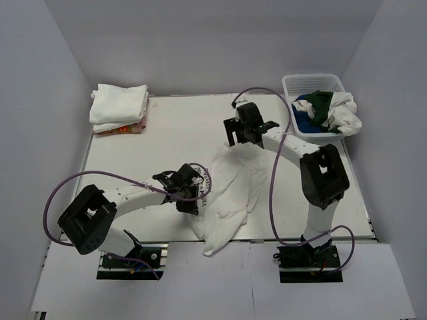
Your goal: Fold and stack the t-shirts
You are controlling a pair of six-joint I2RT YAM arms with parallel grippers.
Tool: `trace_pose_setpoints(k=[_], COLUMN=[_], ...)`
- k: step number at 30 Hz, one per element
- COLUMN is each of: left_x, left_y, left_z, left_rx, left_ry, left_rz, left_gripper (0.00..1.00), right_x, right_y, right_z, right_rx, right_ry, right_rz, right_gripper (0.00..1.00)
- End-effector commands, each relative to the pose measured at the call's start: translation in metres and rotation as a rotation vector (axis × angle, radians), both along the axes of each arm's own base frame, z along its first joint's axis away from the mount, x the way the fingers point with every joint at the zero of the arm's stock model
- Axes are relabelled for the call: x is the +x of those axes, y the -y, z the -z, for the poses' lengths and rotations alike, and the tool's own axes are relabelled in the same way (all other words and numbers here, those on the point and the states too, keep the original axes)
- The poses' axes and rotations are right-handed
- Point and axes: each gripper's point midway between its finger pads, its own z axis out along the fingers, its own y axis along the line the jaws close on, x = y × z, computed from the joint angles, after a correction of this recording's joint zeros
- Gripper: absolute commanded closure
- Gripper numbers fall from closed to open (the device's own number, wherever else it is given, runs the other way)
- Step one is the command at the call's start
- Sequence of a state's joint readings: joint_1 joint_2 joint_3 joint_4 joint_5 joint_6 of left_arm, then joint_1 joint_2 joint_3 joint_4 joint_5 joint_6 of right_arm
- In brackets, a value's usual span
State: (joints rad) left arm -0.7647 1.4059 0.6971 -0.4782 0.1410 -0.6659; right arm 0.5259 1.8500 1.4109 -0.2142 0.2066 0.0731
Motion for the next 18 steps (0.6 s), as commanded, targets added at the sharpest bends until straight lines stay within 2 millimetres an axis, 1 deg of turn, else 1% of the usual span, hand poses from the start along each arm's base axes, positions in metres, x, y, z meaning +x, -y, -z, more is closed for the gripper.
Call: trace_pose_setpoints(k=[1, 2, 3, 4, 5, 6, 8, 9, 10, 11, 12, 13, 14, 15, 16, 17, 18], left_x=[0.008, 0.017, 0.019, 0.024, 0.03, 0.035, 0.045, 0.049, 0.058, 0.063, 0.072, 0.074, 0.08, 0.092, 0.094, 0.099, 0.11], left_y=[-0.011, -0.011, -0.012, -0.014, -0.012, -0.01, -0.017, -0.019, -0.026, -0.03, -0.038, -0.041, -0.047, -0.051, -0.056, -0.06, -0.065], left_z=[0.0, -0.007, -0.011, -0.015, -0.02, -0.03, -0.036, -0.042, -0.051, -0.056, -0.065, -0.071, -0.08, -0.092, -0.1, -0.107, -0.128], left_rx=[0.088, 0.086, 0.084, 0.088, 0.074, 0.054, 0.077, 0.081, 0.101, 0.112, 0.137, 0.146, 0.148, 0.153, 0.167, 0.181, 0.196], left_ry=[0.036, 0.08, 0.099, 0.125, 0.157, 0.188, 0.243, 0.265, 0.311, 0.338, 0.389, 0.403, 0.43, 0.474, 0.496, 0.521, 0.584], left_rz=[-0.057, -0.073, -0.08, -0.101, -0.111, -0.129, -0.172, -0.195, -0.239, -0.266, -0.315, -0.338, -0.368, -0.417, -0.434, -0.454, -0.5], left_gripper=[1.0, 1.0, 1.0, 1.0, 1.0, 1.0, 1.0, 1.0, 1.0, 1.0, 1.0, 1.0, 1.0, 1.0, 1.0, 1.0, 1.0], right_x=[-0.008, -0.012, -0.015, -0.018, -0.019, -0.02, -0.014, -0.008, -0.005, -0.001, 0.006, 0.008, 0.01, 0.014, 0.012, 0.013, 0.008], right_y=[-0.018, -0.025, -0.029, -0.029, -0.033, -0.032, -0.026, -0.016, -0.013, -0.009, 0.006, 0.009, 0.014, 0.021, 0.027, 0.028, 0.033], right_z=[0.027, 0.032, 0.047, 0.053, 0.061, 0.071, 0.078, 0.078, 0.08, 0.078, 0.075, 0.064, 0.057, 0.023, 0.016, 0.003, -0.022], right_rx=[-0.005, 0.006, 0.006, 0.007, 0.02, 0.008, 0.002, -0.031, -0.03, -0.039, -0.082, -0.066, -0.068, -0.051, -0.053, -0.032, -0.005], right_ry=[-0.053, -0.073, -0.099, -0.113, -0.124, -0.14, -0.141, -0.115, -0.11, -0.091, -0.051, -0.026, -0.004, 0.074, 0.098, 0.143, 0.193], right_rz=[-0.047, -0.059, -0.072, -0.08, -0.088, -0.08, -0.023, 0.028, 0.067, 0.094, 0.167, 0.209, 0.23, 0.266, 0.279, 0.285, 0.288], right_gripper=[0.12, 0.12, 0.12, 0.13, 0.17, 0.2, 0.43, 0.54, 0.66, 0.91, 1.0, 1.0, 1.0, 1.0, 1.0, 1.0, 1.0])
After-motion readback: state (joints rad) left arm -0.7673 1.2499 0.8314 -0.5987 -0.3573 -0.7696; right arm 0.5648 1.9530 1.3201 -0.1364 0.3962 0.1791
